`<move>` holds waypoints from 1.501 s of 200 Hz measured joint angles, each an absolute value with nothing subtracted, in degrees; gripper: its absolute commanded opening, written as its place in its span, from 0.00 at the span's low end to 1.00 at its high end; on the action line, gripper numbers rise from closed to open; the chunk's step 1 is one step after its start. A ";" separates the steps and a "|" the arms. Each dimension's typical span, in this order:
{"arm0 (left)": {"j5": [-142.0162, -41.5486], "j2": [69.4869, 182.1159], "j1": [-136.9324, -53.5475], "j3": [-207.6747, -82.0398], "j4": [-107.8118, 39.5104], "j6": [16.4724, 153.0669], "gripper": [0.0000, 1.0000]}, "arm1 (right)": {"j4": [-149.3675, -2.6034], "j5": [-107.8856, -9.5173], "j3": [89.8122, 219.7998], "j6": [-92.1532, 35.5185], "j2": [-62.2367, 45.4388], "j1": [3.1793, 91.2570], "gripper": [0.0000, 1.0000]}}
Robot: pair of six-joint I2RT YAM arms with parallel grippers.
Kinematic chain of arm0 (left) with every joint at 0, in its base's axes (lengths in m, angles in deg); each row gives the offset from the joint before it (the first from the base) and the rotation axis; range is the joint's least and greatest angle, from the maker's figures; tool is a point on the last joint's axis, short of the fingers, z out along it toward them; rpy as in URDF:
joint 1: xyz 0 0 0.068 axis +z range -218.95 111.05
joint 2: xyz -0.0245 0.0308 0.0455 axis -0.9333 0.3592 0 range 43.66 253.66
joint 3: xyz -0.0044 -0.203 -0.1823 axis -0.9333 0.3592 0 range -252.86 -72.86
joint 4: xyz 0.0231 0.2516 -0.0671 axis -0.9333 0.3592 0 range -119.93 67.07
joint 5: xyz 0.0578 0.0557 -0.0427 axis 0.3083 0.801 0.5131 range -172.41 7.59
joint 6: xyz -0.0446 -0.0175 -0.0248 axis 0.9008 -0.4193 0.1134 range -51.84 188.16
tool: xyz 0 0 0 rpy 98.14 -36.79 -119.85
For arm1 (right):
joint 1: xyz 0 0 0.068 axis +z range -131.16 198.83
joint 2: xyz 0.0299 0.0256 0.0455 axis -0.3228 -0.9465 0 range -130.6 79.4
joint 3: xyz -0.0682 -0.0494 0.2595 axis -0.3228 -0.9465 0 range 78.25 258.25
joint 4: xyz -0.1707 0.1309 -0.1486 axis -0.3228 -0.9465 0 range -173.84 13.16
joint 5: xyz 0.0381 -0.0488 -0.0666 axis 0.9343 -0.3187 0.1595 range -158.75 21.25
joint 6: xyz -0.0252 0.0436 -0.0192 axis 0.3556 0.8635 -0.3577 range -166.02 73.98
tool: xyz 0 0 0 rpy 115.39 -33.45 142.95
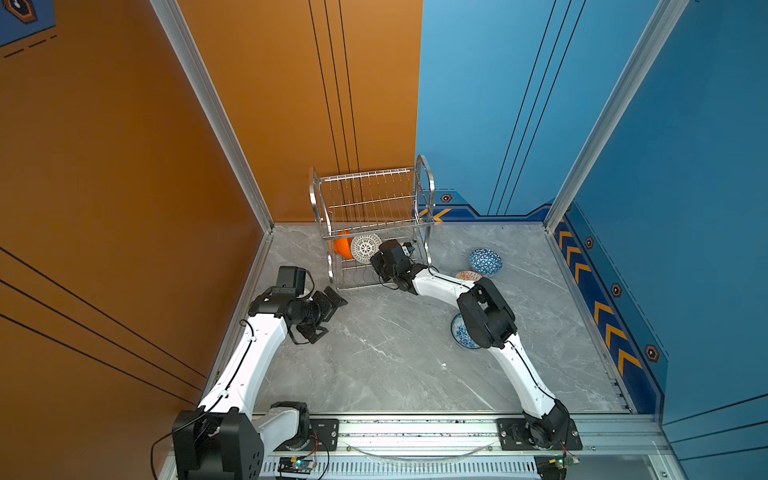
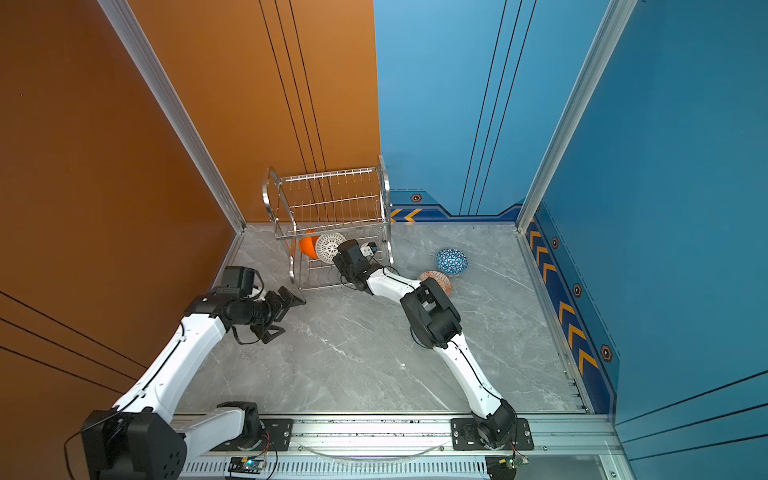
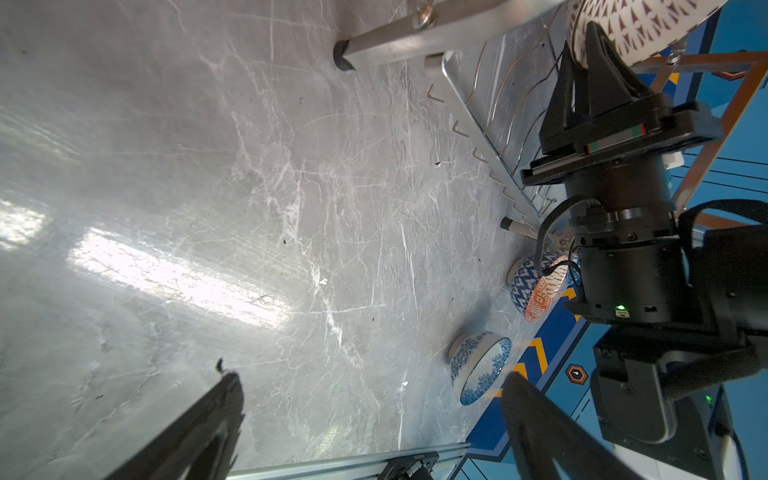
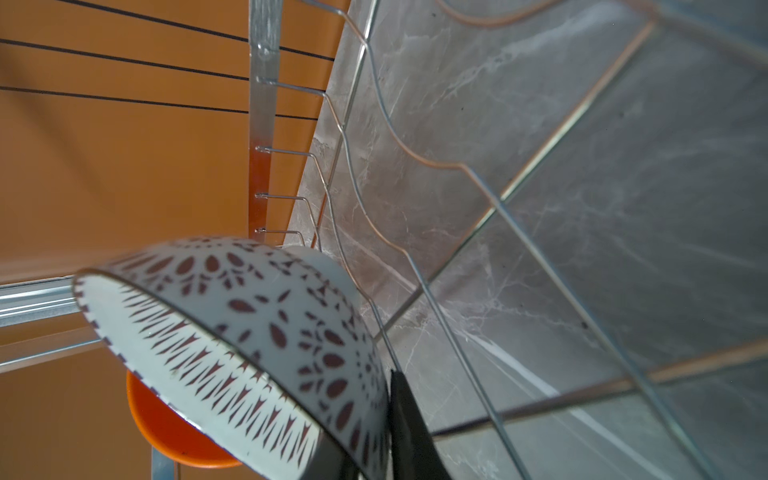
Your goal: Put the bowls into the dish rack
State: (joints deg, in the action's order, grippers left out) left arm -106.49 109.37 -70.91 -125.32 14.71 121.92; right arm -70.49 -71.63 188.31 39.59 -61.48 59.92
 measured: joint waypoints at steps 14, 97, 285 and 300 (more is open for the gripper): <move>-106.46 109.37 -70.91 -125.32 14.71 121.92 0.98 | -70.46 -71.65 188.27 39.74 -61.48 59.92 0.08; -106.46 109.92 -70.93 -125.59 14.71 121.90 0.98 | -66.99 -70.62 186.59 39.76 -61.48 59.26 0.00; -106.20 107.86 -69.70 -125.96 14.71 121.92 0.98 | -64.24 -65.29 168.34 36.37 -49.15 57.42 0.00; -106.03 107.71 -69.70 -125.96 14.71 121.92 0.98 | -64.54 -64.48 167.27 35.87 -48.21 57.62 0.00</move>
